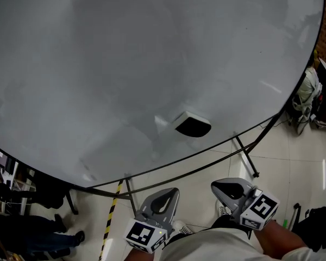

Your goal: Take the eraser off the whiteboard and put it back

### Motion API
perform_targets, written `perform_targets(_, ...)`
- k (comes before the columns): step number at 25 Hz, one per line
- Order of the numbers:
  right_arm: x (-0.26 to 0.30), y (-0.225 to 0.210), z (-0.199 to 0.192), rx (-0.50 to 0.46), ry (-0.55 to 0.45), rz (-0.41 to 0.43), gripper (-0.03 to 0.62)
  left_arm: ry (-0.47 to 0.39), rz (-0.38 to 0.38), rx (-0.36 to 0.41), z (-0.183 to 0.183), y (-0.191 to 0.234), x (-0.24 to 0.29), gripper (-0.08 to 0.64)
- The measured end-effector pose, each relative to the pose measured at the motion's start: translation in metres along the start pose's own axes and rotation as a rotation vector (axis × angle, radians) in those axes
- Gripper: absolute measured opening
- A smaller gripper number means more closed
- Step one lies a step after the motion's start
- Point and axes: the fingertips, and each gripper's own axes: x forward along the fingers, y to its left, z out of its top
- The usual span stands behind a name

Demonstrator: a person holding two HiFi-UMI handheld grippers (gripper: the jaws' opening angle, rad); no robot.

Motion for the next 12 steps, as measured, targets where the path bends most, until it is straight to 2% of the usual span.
perform_targets(6, -0.006, 0.016, -0.002, 0.005, -0.026, -0.074, 0.002, 0.009, -0.065, 0.011, -0.01, -0.005, -0.008, 0.012)
perform_targets(12, -0.021, 0.013, -0.001, -0.014, -0.017, -0.02, 0.002, -0.004, -0.001, -0.008, -0.012, -0.019, -0.007, 0.012)
